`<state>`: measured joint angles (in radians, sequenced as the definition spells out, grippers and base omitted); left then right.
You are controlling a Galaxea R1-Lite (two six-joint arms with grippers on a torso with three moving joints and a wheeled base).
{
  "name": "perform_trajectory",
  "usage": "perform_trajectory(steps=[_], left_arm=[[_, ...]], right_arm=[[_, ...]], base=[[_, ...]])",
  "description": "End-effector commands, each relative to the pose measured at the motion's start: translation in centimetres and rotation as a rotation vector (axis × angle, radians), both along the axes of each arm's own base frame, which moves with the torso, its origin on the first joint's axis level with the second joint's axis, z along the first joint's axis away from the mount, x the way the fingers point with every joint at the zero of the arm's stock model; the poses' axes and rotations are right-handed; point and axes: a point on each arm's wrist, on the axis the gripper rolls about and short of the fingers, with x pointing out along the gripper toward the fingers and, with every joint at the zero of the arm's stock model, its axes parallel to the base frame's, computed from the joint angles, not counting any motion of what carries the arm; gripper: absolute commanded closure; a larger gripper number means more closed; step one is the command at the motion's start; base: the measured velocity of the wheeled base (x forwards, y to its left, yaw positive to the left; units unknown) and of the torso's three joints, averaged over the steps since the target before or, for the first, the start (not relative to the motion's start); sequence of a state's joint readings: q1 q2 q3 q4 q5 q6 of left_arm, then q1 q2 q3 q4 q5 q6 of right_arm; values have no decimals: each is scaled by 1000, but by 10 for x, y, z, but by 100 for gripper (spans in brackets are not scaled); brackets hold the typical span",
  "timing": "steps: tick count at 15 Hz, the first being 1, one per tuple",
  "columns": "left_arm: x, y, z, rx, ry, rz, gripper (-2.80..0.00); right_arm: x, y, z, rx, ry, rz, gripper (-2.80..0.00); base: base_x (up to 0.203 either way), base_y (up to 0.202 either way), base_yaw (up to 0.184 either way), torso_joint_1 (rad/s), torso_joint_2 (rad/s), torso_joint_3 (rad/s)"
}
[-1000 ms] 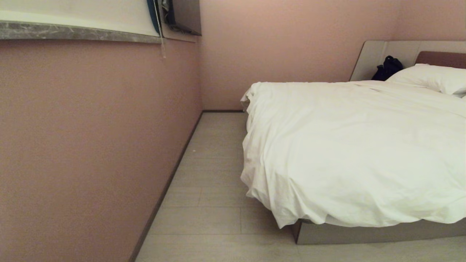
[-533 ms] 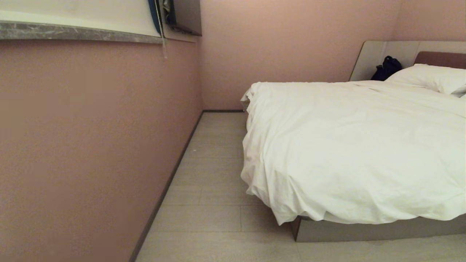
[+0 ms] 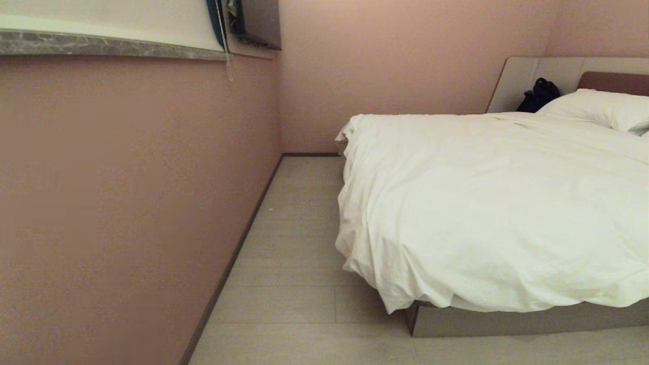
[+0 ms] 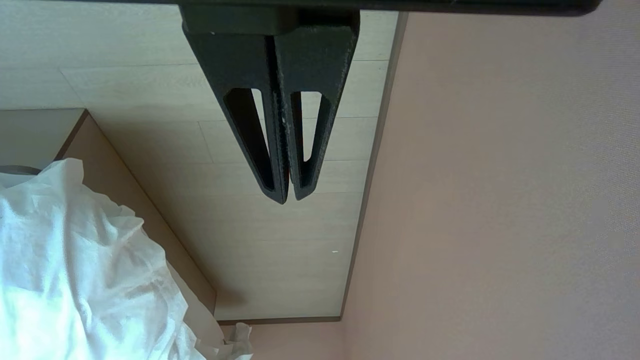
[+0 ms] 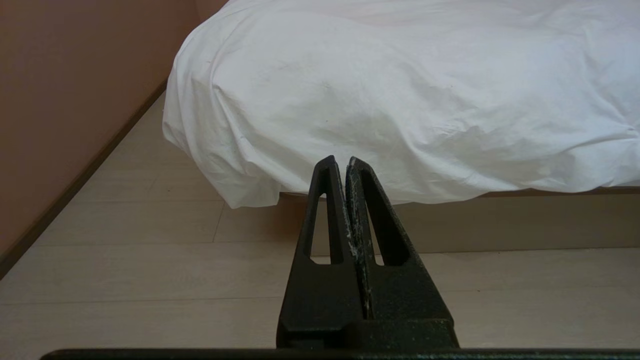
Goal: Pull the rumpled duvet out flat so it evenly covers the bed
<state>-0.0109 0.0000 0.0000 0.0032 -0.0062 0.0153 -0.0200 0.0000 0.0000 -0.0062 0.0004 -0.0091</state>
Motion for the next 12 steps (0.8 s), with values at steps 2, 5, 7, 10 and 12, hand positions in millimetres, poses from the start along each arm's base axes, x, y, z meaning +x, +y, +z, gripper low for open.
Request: perform_trajectory(steps=[2,5,7,10,12], left_arm=[[0,0,0,0,0,0,0],[0,0,0,0,0,0,0],[0,0,0,0,0,0,0],[0,0,0,0,0,0,0],[0,0,0,0,0,0,0]], right_arm=[[0,0,0,0,2,3,0],[0,0,0,2,2,2,0],[0,0,0,3,2,1,0],[0,0,0,3,0,3,0],[0,0,0,3,0,3,0]], base=[[0,0,0,0,0,0],[0,0,0,0,0,0],[0,0,0,0,0,0],[0,0,0,0,0,0],[0,0,0,0,0,0]])
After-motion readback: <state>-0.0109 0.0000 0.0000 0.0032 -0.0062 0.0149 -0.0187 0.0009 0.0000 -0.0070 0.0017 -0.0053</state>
